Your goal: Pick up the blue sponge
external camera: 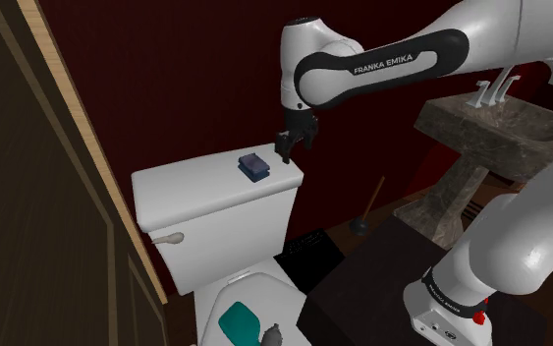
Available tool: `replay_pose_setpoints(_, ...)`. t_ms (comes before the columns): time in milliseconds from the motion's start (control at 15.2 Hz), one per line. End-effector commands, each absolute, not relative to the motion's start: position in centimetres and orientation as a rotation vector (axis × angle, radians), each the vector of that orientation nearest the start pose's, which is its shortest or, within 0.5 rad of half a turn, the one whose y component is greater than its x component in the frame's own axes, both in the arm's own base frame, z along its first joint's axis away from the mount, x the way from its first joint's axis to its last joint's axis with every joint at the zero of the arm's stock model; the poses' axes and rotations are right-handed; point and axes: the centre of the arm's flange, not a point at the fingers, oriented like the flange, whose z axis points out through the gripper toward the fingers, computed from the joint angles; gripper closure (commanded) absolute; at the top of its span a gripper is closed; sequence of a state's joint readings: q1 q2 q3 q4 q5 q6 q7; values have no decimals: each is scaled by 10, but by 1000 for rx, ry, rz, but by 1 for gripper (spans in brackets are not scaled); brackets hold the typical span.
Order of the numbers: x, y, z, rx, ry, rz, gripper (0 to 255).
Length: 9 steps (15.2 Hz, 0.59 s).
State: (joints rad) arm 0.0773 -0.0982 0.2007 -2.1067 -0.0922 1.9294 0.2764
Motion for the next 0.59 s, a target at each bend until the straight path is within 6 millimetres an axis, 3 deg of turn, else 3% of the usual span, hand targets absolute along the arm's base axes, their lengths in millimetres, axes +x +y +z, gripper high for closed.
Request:
replay_pose_setpoints(0, 516, 153, 443, -3271, -76, 79, 0)
replay_pose_setpoints(396, 574, 198, 410, -3298, -129, 74, 0)
replay_pose_setpoints(528, 578, 200, 403, -3300, -132, 74, 0)
